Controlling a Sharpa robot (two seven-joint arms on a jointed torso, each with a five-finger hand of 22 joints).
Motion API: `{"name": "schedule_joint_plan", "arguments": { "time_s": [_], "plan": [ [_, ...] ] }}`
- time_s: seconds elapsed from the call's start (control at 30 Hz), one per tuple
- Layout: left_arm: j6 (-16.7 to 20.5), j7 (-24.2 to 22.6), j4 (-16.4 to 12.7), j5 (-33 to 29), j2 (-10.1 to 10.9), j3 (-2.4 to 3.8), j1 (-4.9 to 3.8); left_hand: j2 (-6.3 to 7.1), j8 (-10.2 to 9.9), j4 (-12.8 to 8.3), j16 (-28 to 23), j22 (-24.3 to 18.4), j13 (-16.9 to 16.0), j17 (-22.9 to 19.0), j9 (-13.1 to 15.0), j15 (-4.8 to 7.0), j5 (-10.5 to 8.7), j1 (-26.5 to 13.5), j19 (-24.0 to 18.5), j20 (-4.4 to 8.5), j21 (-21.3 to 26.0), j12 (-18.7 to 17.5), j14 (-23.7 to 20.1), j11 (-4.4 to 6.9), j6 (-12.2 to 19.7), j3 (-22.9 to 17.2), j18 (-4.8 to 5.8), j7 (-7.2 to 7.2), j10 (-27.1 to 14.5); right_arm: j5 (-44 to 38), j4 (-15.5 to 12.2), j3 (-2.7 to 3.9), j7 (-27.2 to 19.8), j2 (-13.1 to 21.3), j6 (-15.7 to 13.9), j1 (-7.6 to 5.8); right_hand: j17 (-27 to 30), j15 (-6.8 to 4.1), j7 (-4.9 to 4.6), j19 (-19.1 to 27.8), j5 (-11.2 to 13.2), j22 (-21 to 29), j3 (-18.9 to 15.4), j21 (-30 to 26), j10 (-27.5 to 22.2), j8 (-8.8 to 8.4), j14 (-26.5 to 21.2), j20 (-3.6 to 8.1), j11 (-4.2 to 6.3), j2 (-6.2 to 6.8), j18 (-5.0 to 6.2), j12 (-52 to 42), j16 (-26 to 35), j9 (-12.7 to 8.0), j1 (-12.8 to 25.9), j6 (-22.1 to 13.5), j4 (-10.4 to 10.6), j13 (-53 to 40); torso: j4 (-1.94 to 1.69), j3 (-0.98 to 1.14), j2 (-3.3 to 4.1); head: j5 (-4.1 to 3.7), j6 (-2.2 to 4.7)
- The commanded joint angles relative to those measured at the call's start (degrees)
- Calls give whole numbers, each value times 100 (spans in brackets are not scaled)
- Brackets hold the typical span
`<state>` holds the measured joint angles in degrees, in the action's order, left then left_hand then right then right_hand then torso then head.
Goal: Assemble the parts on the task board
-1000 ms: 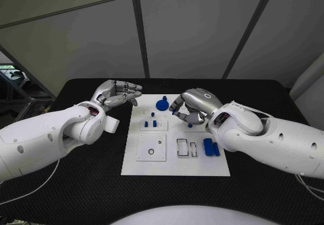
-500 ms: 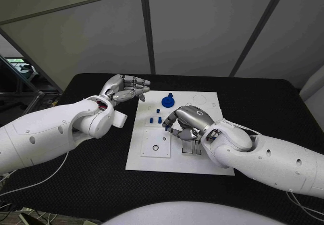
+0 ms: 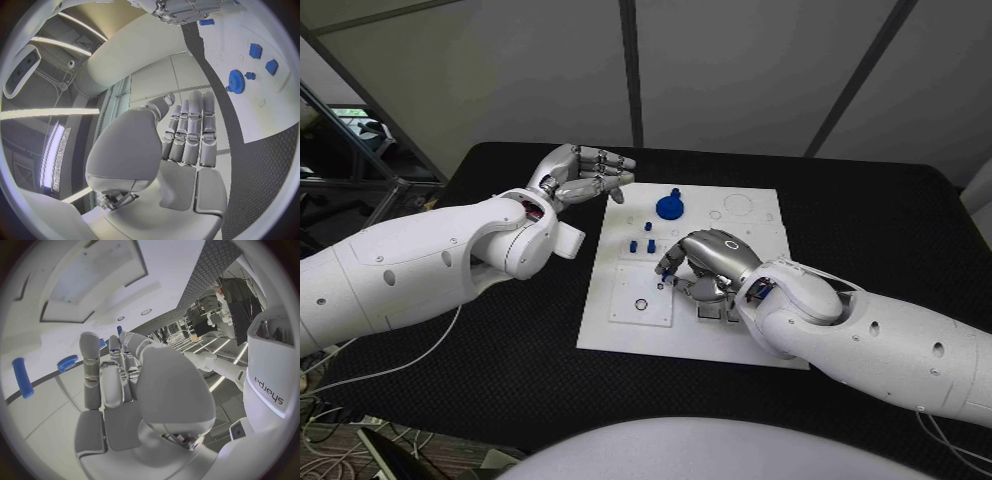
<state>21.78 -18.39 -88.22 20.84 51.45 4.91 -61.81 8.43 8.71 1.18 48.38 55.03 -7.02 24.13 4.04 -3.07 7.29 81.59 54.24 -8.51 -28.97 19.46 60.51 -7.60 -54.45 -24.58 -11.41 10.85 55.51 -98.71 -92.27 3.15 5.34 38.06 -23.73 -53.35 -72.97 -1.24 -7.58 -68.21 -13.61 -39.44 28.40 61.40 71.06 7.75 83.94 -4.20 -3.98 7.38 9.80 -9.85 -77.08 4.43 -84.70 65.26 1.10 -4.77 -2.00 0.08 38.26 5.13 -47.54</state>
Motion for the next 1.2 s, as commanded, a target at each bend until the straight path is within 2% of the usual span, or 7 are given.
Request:
{"name": "schedule_joint_plan", "arguments": {
  "time_s": [0.03,0.37,0.9,1.2],
  "plan": [
    [5,-110,-15,-14,-3,5,-7,-49,7,-32,-38,-8,5,-5,-7,-9,-16,-13,-8,-25,38,19,-16,-3,4,7,109,39,-43,-137,37,-11,-23,-22,221,-10,10,-20,-17,17,-11,5,21,16,105,-3,308,-8,60,11,-88,18,9,10,52,37,-13,-7,0,-2,-3,36,-25],
    [-10,-98,-20,-14,-4,5,-7,-49,7,-32,-38,-8,5,-5,-7,-9,-16,-13,-8,-25,38,19,-16,-3,4,7,109,39,-43,-260,85,-22,42,-91,329,-9,8,-19,-18,26,-6,18,20,10,104,-6,307,-10,60,11,-86,23,7,10,61,36,-14,-7,2,-1,-3,92,-62],
    [-34,-66,-11,-14,-11,5,-7,-49,6,-34,-46,-11,8,-12,-8,-13,-16,-17,-12,-28,46,22,-22,-7,9,12,110,42,-56,-298,87,-24,48,-159,325,-10,12,-17,-18,35,-9,25,23,8,101,-12,306,-11,59,4,-84,32,9,8,70,33,-17,-8,0,-2,-4,117,-81],
    [-47,-41,-9,-14,-12,5,-7,-50,6,-35,-54,-14,12,-18,-9,-17,-16,-20,-15,-30,53,22,-27,-12,15,16,111,47,-74,-380,107,-24,148,-187,607,-10,30,-15,-20,62,-3,67,19,-14,96,-18,302,-14,56,7,-76,44,21,7,89,31,-20,-9,1,-4,-3,128,-94]
  ]
}}
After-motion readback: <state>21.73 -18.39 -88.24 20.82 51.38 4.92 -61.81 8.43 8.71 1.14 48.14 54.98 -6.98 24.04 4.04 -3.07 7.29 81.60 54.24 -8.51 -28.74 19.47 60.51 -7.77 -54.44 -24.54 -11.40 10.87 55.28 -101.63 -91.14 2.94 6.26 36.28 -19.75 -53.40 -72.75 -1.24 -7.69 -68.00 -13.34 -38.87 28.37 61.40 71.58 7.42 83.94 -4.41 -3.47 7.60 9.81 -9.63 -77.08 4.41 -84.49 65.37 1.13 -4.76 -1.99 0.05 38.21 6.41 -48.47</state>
